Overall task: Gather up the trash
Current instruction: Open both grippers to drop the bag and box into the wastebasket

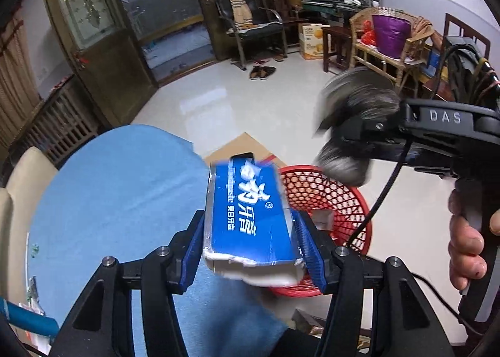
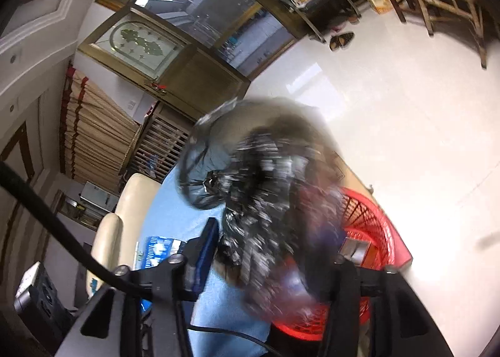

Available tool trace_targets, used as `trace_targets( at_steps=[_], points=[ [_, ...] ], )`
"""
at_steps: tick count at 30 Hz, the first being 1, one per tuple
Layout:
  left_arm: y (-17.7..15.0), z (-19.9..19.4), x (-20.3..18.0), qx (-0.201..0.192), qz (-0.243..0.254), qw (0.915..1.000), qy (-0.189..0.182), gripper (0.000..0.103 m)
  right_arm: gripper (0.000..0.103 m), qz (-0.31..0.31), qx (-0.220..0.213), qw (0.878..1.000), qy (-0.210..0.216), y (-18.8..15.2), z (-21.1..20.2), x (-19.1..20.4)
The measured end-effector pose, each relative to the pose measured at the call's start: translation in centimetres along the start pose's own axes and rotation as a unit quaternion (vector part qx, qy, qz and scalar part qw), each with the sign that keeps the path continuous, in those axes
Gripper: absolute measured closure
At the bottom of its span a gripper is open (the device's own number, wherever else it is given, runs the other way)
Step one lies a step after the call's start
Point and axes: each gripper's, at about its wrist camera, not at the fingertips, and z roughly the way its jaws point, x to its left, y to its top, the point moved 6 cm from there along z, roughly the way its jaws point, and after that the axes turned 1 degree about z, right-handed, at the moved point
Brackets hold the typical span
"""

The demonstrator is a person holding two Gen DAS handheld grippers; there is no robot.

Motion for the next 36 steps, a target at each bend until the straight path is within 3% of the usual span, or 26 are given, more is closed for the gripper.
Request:
trace_targets(
  at_steps=[4, 9, 11, 21, 30, 33, 36],
  points=[
    [-0.2, 0.2, -0.6, 0.0, 0.006, 0.9999, -0.013, 0.042, 0.042, 0.018, 0.005, 1.0, 0.009, 0.5, 0.6, -0.2],
    [-0.5, -0.1, 0.2, 0.002, -0.003, 1.0, -0.003, 0.039, 0.042, 0.016, -0.002, 1.0, 0.01, 1.2, 0.9, 0.4],
    [-0.7, -0.3, 0.9, 0.001, -0.012, 0.9999, 0.008, 0.032, 0.042, 0.012, -0.003, 1.0, 0.01, 1.3, 1.2, 0.8],
    [-2.8, -2.8, 6.2, -0.023, -0.05, 0.9958, 0.073, 0.031, 0.042, -0.019, 0.015, 1.0, 0.01, -0.4, 2.8, 1.9],
    [-5.6, -5.1, 11.4, -0.029, -0.102, 0.9795, 0.172, 0.029, 0.042, -0.05, 0.033, 0.998, 0.01, -2.6, 3.9, 2.4],
    [-6.2, -6.7, 12.5, -0.046, -0.112, 0.9715, 0.204, 0.017, 0.042, -0.073, 0.037, 0.997, 0.014, -3.4, 3.9, 3.8],
    [-6.8, -8.5, 13.8, -0.066, -0.12, 0.9634, 0.231, 0.015, 0.042, -0.108, 0.039, 0.993, 0.017, -4.3, 3.8, 5.8]
  ],
)
